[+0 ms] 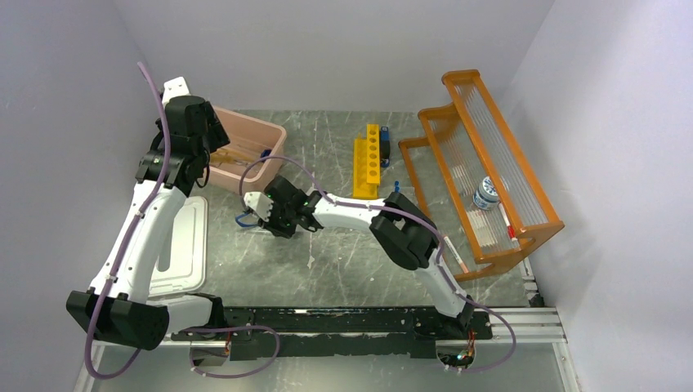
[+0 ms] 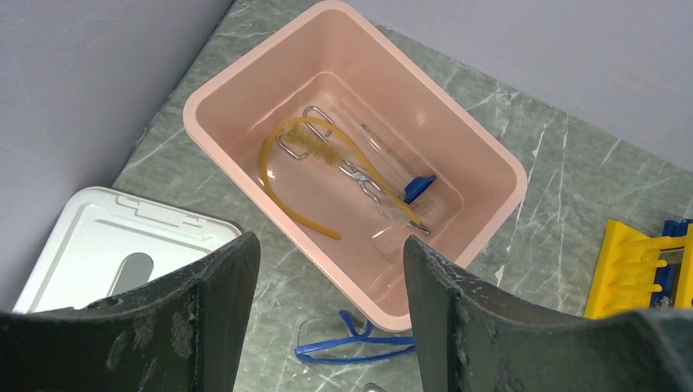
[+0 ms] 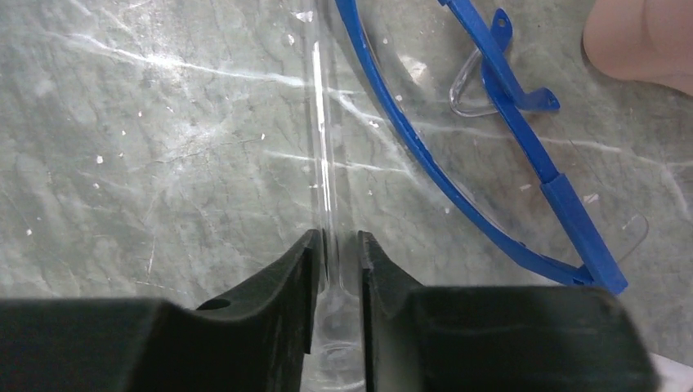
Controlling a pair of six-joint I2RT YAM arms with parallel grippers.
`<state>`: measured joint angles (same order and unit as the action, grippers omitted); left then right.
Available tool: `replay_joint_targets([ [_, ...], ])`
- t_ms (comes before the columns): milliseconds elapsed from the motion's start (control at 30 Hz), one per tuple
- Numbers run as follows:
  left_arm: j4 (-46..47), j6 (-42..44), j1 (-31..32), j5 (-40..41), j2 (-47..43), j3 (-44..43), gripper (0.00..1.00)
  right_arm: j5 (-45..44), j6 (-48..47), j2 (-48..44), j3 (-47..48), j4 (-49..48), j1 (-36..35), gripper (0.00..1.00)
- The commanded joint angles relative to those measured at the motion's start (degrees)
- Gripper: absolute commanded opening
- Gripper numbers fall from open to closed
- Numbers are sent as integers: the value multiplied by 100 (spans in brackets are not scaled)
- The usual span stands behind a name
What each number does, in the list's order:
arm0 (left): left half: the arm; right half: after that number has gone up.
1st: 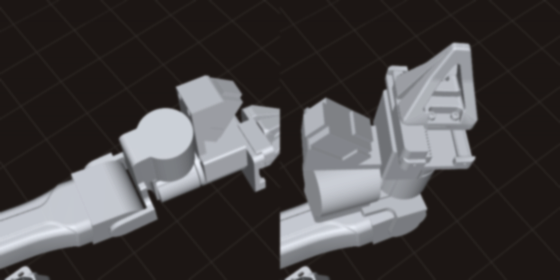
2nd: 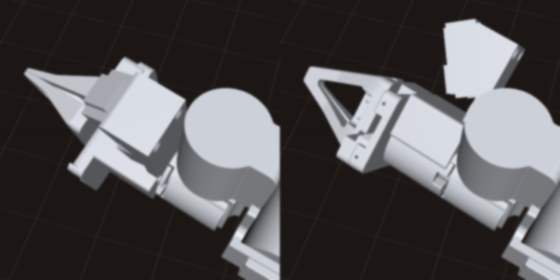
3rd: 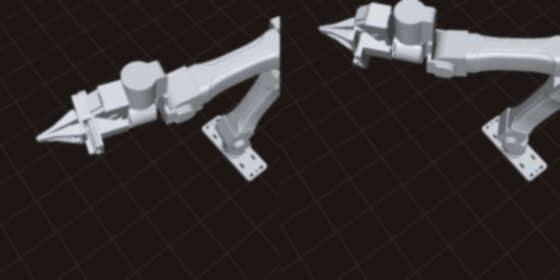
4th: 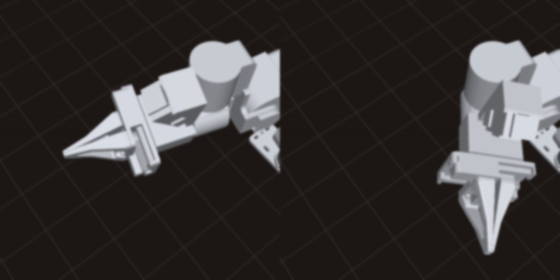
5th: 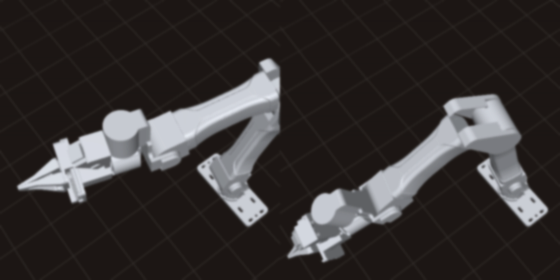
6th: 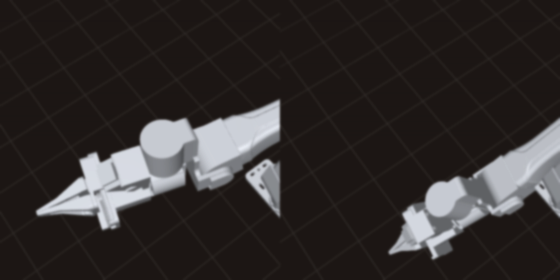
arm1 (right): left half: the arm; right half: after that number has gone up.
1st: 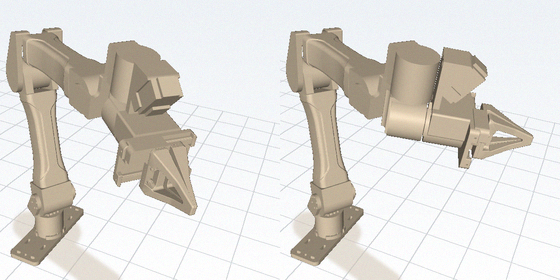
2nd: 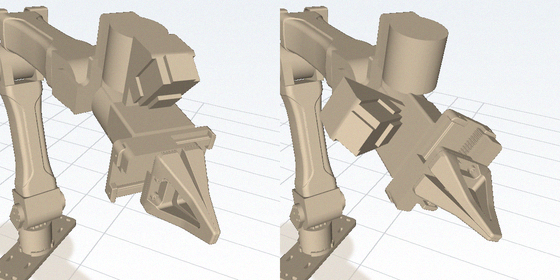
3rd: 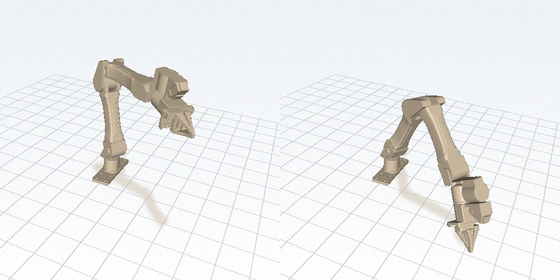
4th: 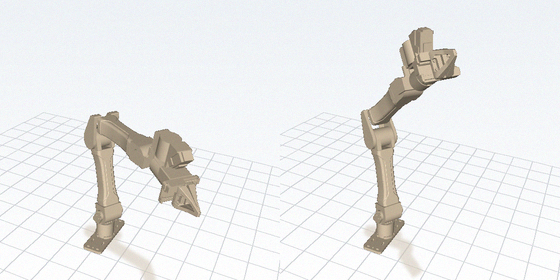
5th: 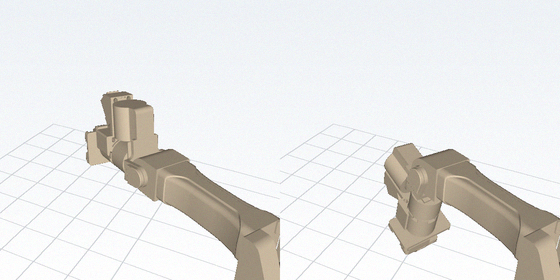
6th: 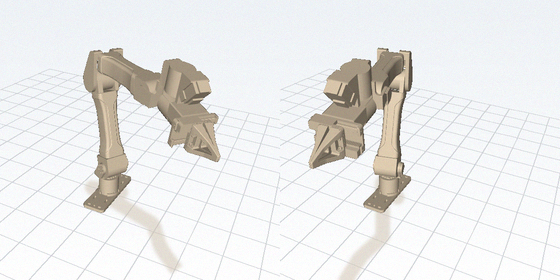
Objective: Organize the chemistry lab equipment
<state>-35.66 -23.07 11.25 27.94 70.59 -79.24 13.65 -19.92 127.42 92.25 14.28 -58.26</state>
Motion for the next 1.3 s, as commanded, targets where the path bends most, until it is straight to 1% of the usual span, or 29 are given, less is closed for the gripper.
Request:
replay_joint_targets([
  [0, 165, 65, -28, -109, 24, -99, 69, -539, -372, 184, -64, 772, -1, 21],
  [133, 172, 3, -41, -250, 60, -140, 70, -446, -516, 92, -115, 880, -1, 6],
  [233, 217, -88, -56, -479, 52, -75, 70, -349, -432, -242, -398, 642, 14, 0],
  [367, 383, -367, -92, -1088, 46, 199, 74, -77, -69, -996, -1085, -36, 124, 0],
  [533, 657, -637, -93, -2093, 215, 316, 74, 253, 533, -2006, -2065, -973, 426, 0],
  [667, 925, -589, -96, -3067, 328, 375, 74, 385, 968, -2702, -2691, -1636, 768, 0],
  [733, 1348, -510, -94, -3782, 326, 485, 74, 384, 1302, -2966, -2916, -1999, 954, 0],
  [867, 2108, -660, -79, -5017, 298, 802, 74, 126, 2037, -3395, -3221, -2680, 1350, 0],
  [933, 2425, -788, -64, -5459, 313, 950, 74, 65, 2439, -3548, -3325, -3035, 1531, 0],
  [1067, 2829, -1102, -13, -6071, 475, 1177, 75, -1, 3117, -3704, -3340, -3495, 1809, 0],
  [1133, 3072, -1353, 47, -6503, 625, 1313, 75, 65, 3344, -3723, -3273, -3641, 1895, 0],
  [1267, 3808, -1933, 280, -6843, 879, 1659, 76, 257, 3712, -3687, -3104, -3824, 1945, 0],
])
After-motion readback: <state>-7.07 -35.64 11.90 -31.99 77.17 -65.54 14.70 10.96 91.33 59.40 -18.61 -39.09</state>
